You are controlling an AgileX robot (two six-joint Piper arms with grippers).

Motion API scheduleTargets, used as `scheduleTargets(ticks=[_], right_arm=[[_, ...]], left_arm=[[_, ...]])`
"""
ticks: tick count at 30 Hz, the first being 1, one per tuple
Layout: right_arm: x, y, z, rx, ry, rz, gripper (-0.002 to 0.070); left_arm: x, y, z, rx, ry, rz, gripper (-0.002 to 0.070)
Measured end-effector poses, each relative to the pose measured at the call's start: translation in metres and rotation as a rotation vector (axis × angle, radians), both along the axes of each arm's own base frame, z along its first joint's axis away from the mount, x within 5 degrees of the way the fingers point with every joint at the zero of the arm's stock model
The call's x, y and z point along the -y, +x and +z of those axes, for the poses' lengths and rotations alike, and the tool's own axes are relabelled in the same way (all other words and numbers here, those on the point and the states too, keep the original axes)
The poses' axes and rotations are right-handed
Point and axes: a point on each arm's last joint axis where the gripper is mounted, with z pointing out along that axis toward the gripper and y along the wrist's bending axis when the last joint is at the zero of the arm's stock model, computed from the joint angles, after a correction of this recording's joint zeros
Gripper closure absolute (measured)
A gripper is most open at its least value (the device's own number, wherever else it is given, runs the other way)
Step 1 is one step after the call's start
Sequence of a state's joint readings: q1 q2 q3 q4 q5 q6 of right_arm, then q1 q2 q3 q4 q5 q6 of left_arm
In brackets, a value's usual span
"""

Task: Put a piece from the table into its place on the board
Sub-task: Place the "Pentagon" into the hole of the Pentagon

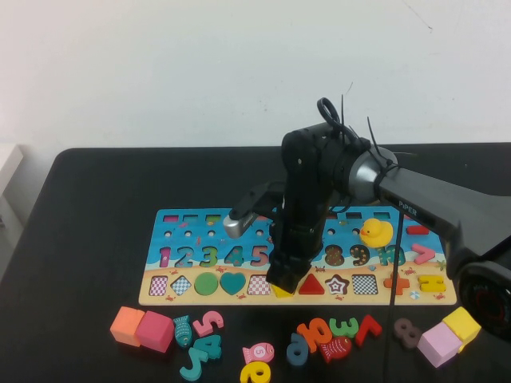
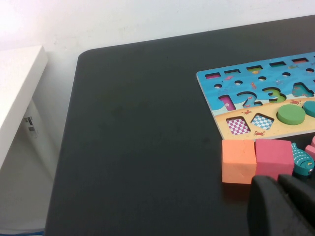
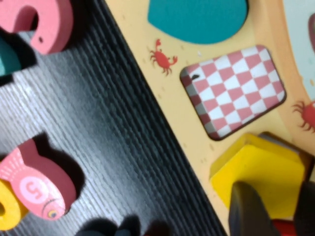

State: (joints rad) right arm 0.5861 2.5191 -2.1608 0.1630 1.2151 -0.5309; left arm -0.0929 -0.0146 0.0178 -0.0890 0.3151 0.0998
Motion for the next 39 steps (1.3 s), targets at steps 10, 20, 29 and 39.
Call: scheduleTargets(ticks=[10, 20, 29, 39], right_arm=[[0.001, 0.001, 0.0, 0.008, -0.013, -0.001, 0.0444], [-0.001, 0.01, 0.019, 0.08, -0.003, -0.046, 0.0447], [-0.008, 0.005, 0.058, 0.092, 0.123, -0.063, 0.0622], [-0.006, -0.029, 0.048, 0.013, 0.052, 0.077, 0.0657]], left_arm=[[0.0, 0.0, 0.0, 0.0, 0.0, 0.0, 0.0676], [0.0, 0.0, 0.0, 0.0, 0.0, 0.0, 0.0676], [0.0, 0.0, 0.0, 0.0, 0.0, 0.0, 0.0676], [0.0, 0.0, 0.0, 0.0, 0.0, 0.0, 0.0676]])
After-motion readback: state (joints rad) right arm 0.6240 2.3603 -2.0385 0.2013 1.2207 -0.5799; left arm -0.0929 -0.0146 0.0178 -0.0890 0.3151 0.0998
